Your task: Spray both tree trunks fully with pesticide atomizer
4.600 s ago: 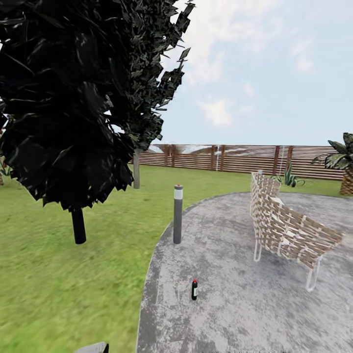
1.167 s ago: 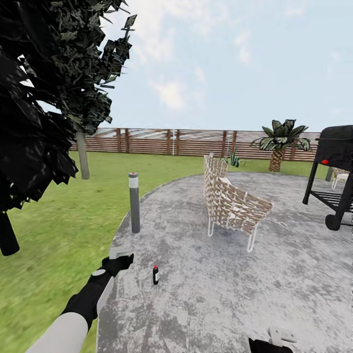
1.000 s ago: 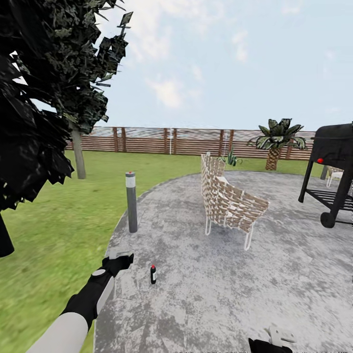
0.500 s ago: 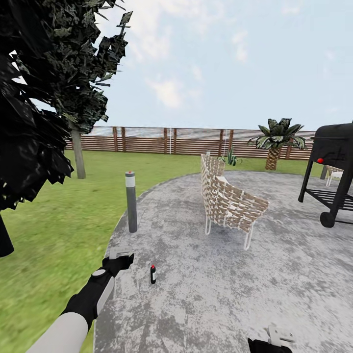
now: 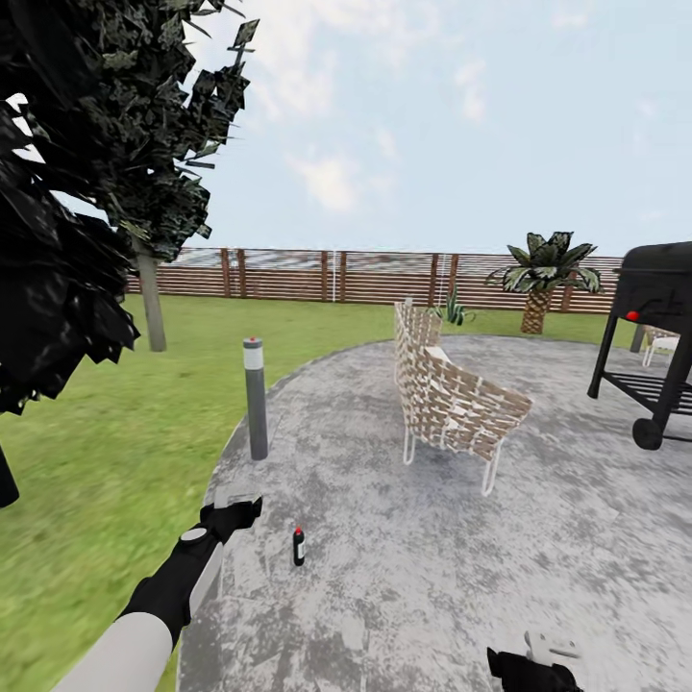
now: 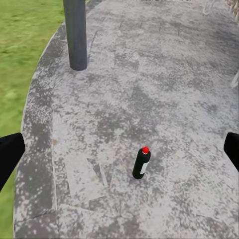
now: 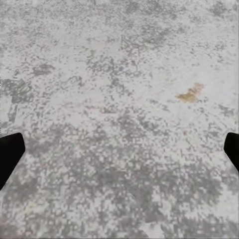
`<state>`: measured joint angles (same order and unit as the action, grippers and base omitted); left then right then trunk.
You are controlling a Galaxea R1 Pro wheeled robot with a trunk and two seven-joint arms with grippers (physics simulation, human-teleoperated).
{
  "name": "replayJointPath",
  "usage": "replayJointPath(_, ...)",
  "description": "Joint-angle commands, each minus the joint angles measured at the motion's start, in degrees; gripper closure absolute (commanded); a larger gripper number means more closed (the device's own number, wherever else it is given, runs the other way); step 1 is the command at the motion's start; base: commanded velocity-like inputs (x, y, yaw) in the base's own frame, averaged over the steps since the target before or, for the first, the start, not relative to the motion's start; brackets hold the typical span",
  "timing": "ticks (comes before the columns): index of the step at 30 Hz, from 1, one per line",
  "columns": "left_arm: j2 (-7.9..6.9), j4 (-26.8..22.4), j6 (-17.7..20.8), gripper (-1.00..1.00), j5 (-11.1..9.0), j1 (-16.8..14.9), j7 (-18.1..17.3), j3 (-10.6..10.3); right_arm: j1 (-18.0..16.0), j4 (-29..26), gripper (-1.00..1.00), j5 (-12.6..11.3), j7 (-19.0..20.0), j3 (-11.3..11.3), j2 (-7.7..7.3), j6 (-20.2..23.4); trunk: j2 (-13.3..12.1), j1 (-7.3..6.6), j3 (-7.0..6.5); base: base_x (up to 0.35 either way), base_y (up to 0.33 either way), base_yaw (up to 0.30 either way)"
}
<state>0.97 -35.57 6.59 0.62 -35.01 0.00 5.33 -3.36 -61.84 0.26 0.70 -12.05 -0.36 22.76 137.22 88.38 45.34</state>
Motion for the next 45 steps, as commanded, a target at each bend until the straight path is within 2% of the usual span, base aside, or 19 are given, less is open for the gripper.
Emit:
replayJointPath(1,0.00,0.0,0.0,-1.00,0.0,0.0,0.0,0.0,0.0,-0.4,-1.00,0.0,0.0,0.0,0.00,0.0,0.0,0.00,0.00,0.320,0.000,0.000)
replayJointPath(13,0.00,0.0,0.0,-1.00,0.0,0.0,0.0,0.0,0.0,-1.0,-1.00,0.0,0.0,0.0,0.01,0.0,0.0,0.00,0.00,0.310,0.000,0.000)
replayJointPath(20,0.00,0.0,-0.1,-1.00,0.1,0.0,0.1,0.0,0.0,-1.0,-1.00,-0.1,0.0,-0.1,0.01,0.1,0.0,0.00,0.08,0.070,0.000,0.000)
replayJointPath(22,0.00,0.0,-0.1,-1.00,0.0,0.0,0.1,0.0,0.0,-1.0,-1.00,-0.2,0.0,-0.1,-0.03,1.4,0.0,0.00,0.21,0.004,0.000,0.000)
replayJointPath(24,0.00,0.0,-0.1,-1.00,0.0,0.0,0.1,0.0,0.0,-1.0,-1.00,-0.3,0.0,-0.1,-0.06,4.9,0.0,0.00,0.37,0.002,0.000,0.000)
replayJointPath(26,0.00,0.0,-0.1,-1.00,0.0,0.0,0.1,0.0,0.0,-1.0,-1.00,-0.3,0.0,-0.2,-0.12,8.3,0.8,0.44,0.90,0.000,0.000,0.000)
replayJointPath(29,0.00,0.0,-0.1,-1.00,0.0,0.0,0.1,0.0,0.0,-1.0,-1.00,-0.3,0.0,-0.2,-0.15,10.3,2.0,1.10,1.70,0.000,0.000,0.000)
replayJointPath(39,0.00,0.2,-0.7,-1.00,0.0,0.0,-0.1,0.0,0.0,-1.6,-1.00,-0.3,-0.1,-0.2,-0.28,11.0,6.0,3.30,4.37,0.000,0.000,0.000)
replayJointPath(44,0.00,0.2,-1.3,-1.00,0.0,0.0,-0.1,0.0,0.0,-6.7,-1.00,-0.3,0.0,-0.2,-0.70,11.0,6.1,3.42,5.92,0.000,0.000,0.000)
replayJointPath(45,0.05,-0.1,-2.8,-1.00,0.0,0.0,-0.1,0.0,0.0,-8.3,-1.00,-0.3,0.0,-0.2,-0.73,11.0,6.1,3.45,6.23,0.000,0.000,0.012)
